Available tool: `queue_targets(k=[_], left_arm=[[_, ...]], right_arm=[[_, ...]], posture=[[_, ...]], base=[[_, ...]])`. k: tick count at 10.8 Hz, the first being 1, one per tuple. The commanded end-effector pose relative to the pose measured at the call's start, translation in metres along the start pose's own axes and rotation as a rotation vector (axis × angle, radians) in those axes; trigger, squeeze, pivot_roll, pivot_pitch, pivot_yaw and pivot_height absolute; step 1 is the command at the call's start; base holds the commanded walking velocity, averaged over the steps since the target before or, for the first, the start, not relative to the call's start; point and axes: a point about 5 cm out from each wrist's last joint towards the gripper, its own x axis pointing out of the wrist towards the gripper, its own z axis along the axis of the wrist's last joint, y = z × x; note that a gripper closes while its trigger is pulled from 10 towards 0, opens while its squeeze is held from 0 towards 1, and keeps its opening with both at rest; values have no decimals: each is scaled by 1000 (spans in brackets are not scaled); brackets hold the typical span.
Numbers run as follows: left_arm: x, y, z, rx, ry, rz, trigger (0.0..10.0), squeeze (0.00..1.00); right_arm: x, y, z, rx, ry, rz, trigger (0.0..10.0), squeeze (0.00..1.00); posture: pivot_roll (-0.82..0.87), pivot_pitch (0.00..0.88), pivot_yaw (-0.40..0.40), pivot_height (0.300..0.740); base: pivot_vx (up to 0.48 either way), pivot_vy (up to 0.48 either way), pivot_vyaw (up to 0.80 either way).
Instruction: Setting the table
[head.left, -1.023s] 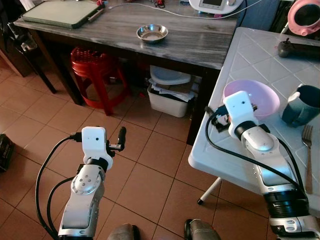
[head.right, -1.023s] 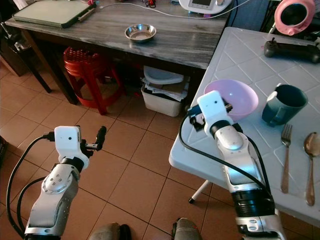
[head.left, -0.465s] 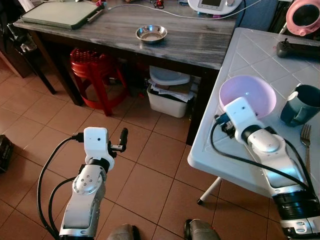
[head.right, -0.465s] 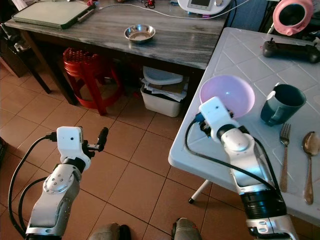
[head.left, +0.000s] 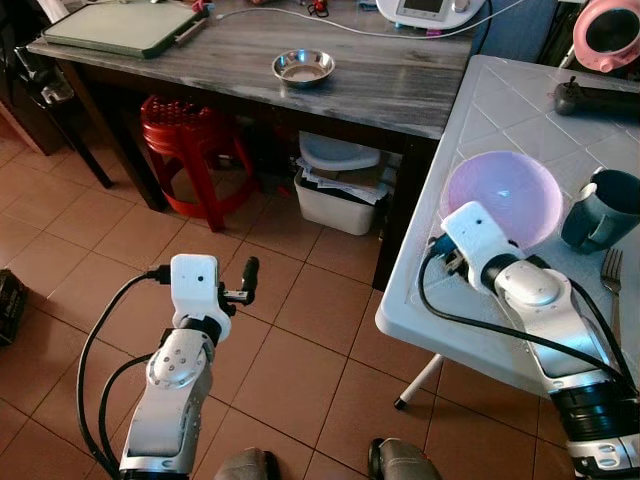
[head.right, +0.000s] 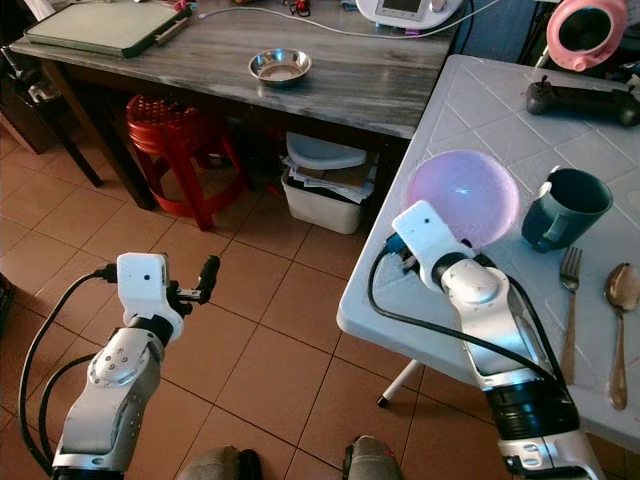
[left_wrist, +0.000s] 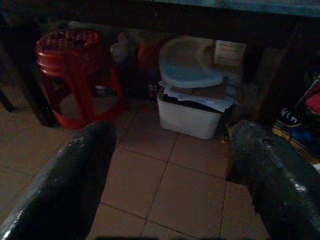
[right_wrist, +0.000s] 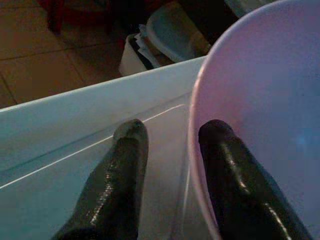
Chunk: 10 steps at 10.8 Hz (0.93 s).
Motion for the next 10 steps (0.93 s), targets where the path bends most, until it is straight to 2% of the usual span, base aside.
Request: queue_targets(k=[1, 4, 8, 10], left_arm=[[-1, 1, -1, -14, 10, 1, 10000, 0], [-2, -2, 0, -29, 2, -22, 10000, 0], [-3, -15, 3, -80, -27, -109, 10000, 0], [-4, -13, 1, -80, -16, -95, 10000, 0]], right_arm=[[0, 2, 0, -8, 9, 27, 0, 0], [-1, 3, -2, -16, 20, 46, 0, 0], [-3, -1, -2, -90, 10, 10, 0, 0], [-3, 1, 0, -82, -11, -2, 0, 0]], posture=[[-46, 108, 58, 740], [-49, 107, 59, 740], [-50, 104, 58, 740], [-52, 96, 64, 740]], base=[[0, 0, 0], [0, 0, 0], [0, 0, 0], [0, 0, 0]])
